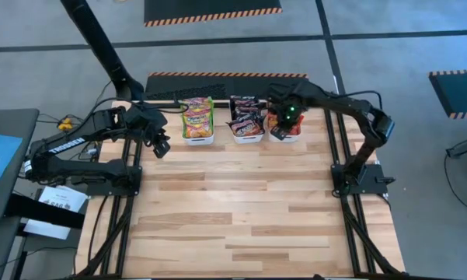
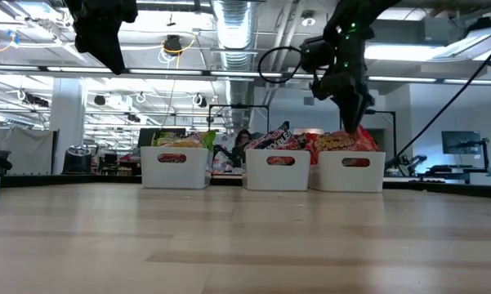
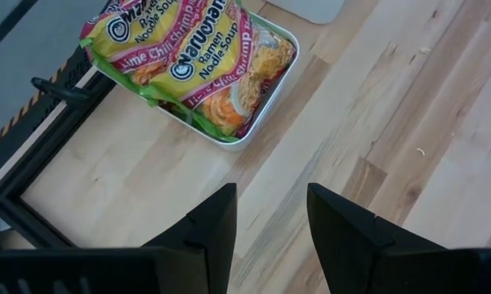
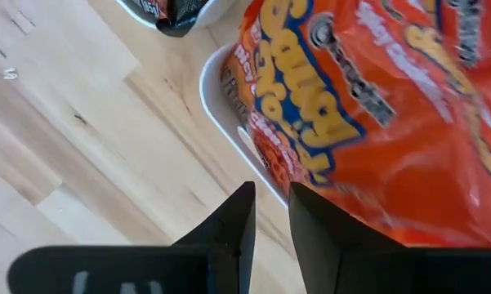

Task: Sort Maruchan noodles
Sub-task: Return to Home Position

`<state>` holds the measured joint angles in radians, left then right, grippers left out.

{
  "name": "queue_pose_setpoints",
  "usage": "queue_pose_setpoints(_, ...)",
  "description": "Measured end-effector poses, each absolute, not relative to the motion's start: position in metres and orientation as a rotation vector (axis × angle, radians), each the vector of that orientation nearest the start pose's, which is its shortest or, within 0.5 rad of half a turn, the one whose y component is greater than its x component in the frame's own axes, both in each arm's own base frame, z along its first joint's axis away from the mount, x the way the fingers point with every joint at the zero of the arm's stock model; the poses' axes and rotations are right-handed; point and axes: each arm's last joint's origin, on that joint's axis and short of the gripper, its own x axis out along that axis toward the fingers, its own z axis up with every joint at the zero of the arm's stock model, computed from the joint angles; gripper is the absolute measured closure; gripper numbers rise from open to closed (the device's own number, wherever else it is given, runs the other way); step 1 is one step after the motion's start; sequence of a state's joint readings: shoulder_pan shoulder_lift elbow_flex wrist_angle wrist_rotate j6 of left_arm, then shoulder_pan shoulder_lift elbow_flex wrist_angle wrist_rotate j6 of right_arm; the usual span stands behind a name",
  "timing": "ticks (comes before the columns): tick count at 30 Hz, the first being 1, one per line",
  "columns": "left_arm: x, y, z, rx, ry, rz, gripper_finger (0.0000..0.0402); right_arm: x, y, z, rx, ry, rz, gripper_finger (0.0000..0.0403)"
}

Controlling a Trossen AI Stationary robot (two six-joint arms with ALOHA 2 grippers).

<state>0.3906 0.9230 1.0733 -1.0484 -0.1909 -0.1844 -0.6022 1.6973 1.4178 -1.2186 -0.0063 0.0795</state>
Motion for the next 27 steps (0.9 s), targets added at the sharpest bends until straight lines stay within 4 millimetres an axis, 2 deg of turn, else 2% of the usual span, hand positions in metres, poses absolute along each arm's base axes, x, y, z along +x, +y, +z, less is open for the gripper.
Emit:
queue_pose_setpoints(5, 0.139, 0.063, 0.334, -0.269, 0.794, 0.629, 0.0267, 0.249, -0.171, 0.276, 0.541, 1.372, -0.576, 0.0301)
queue_pose_setpoints(9, 0.134, 0.057, 0.319, -0.301, 0.681, 0.598, 0.0267, 0.250, -0.162, 0.294, 0.546, 1.230, -0.611, 0.0301)
queue_pose_setpoints(16, 0.113, 0.041, 0.294, -0.376, 0.432, 0.494, 0.0267, 0.262, -0.137, 0.325, 0.440, 0.979, -0.535, 0.0301)
queue_pose_setpoints(20, 0.098, 0.034, 0.290, -0.373, 0.278, 0.460, 0.0267, 0.265, -0.125, 0.333, 0.421, 0.929, -0.503, 0.0301)
queue_pose_setpoints(27, 0.073, 0.026, 0.277, -0.303, 0.025, 0.426, 0.0267, 0.268, -0.113, 0.340, 0.488, 0.869, -0.519, 0.0301)
